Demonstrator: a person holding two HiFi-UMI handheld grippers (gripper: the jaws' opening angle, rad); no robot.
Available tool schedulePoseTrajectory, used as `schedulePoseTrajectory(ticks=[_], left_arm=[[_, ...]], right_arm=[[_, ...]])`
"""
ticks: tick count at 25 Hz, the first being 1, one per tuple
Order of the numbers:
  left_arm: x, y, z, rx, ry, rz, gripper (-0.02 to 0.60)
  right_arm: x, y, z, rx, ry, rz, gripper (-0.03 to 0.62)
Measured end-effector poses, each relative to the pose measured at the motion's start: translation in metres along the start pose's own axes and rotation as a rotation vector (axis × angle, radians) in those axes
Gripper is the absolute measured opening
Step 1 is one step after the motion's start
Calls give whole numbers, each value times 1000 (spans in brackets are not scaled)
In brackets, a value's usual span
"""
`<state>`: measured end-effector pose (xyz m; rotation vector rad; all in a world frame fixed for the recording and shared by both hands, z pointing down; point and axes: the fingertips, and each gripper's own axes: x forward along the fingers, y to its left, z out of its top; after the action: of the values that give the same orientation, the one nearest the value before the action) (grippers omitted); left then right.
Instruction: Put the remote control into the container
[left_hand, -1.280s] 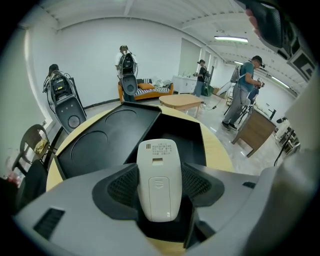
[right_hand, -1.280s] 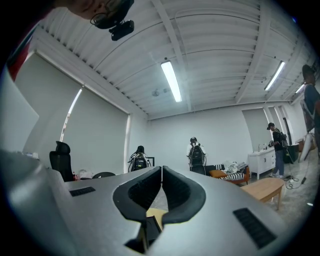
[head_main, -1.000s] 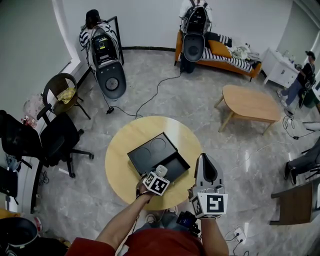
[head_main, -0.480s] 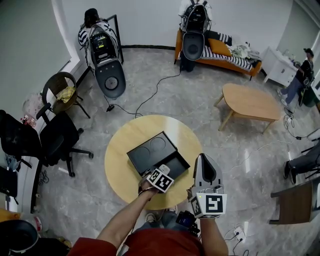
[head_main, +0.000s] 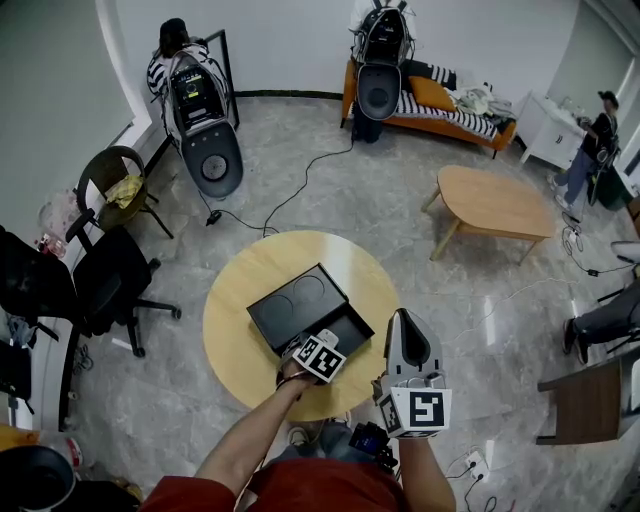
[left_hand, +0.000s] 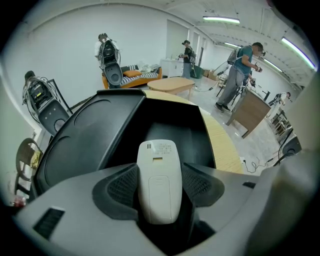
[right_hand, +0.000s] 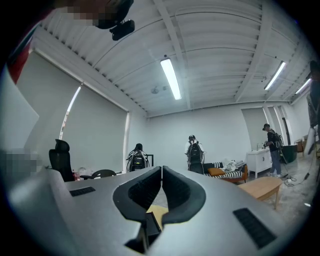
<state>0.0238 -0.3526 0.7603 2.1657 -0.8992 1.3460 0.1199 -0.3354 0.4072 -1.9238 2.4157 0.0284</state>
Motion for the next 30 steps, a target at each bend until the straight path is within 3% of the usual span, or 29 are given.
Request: schedulePoseTrajectory(ticks=[21, 30], left_arm=[[6, -2, -2, 44, -34, 26, 275], [0, -5, 4, 6, -68, 3, 275]], right_arm=[[-5, 3, 2, -15, 8, 4, 23], [-11, 0, 5, -5, 7, -12, 23]])
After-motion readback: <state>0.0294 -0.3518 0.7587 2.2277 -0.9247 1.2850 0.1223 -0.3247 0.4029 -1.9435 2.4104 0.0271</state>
